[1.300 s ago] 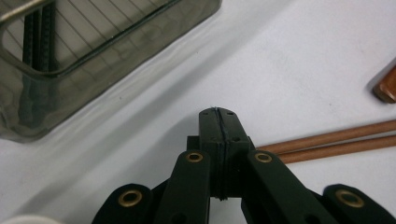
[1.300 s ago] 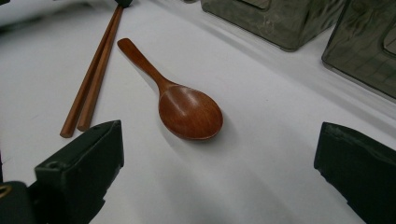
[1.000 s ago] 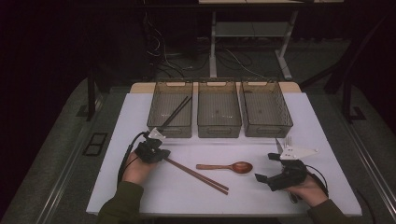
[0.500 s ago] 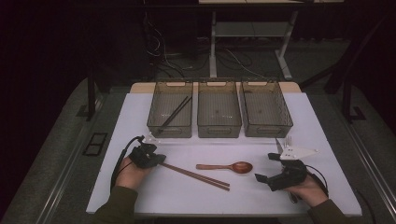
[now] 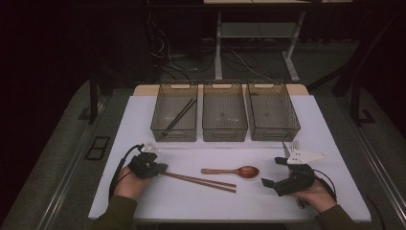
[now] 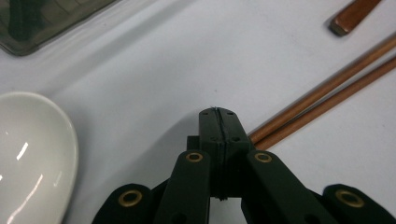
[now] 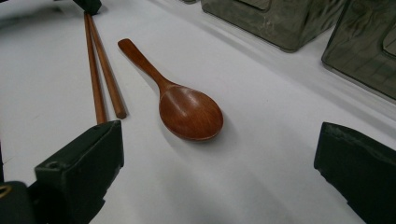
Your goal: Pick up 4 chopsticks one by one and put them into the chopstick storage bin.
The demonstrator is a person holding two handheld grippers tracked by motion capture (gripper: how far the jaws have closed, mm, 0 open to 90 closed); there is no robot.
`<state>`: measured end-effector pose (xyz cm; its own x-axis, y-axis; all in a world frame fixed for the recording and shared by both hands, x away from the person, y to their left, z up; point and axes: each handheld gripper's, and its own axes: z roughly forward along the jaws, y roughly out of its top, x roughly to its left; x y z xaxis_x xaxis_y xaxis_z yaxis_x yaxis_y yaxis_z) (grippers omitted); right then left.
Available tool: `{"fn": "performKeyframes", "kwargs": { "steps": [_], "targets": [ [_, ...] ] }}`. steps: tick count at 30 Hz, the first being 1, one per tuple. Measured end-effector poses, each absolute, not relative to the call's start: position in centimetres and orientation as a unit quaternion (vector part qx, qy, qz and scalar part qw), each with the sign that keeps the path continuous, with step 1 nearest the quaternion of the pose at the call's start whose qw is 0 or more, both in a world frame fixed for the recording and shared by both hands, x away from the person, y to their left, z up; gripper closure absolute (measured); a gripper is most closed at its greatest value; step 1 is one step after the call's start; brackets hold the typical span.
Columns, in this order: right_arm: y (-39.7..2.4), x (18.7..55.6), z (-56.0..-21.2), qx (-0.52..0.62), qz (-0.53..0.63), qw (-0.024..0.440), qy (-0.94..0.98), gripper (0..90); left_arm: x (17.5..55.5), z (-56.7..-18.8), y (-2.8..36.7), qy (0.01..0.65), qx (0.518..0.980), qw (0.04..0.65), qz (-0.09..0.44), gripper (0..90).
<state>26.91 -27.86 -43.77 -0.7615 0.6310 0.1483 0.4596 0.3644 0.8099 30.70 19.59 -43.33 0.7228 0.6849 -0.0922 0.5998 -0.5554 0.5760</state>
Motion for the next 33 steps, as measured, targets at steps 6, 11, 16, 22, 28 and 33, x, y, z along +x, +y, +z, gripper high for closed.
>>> {"fn": "performKeyframes", "kwargs": {
  "steps": [6,11,16,22,28,33],
  "targets": [
    [-27.9,26.9,-43.8,0.333,0.455,0.094,0.821,1.3,29.9,-43.3,19.8,0.365,0.879,0.299,0.066,88.8],
    [-27.9,26.9,-43.8,0.333,0.455,0.094,0.820,1.4,29.3,-43.3,19.9,0.362,0.881,0.299,0.062,88.8],
    [-27.9,26.9,-43.8,0.333,0.455,0.094,0.820,1.3,28.7,-43.3,20.0,0.363,0.879,0.302,0.058,88.8],
    [-27.9,27.0,-43.8,0.334,0.455,0.094,0.820,1.3,28.1,-43.3,20.2,0.363,0.879,0.305,0.054,88.8],
    [-27.9,26.9,-43.8,0.334,0.455,0.094,0.820,1.4,27.5,-43.3,20.4,0.363,0.879,0.306,0.049,88.8],
    [-27.9,26.9,-43.8,0.333,0.455,0.094,0.820,1.3,27.3,-43.3,20.6,0.365,0.878,0.307,0.051,88.7]
  ]
}}
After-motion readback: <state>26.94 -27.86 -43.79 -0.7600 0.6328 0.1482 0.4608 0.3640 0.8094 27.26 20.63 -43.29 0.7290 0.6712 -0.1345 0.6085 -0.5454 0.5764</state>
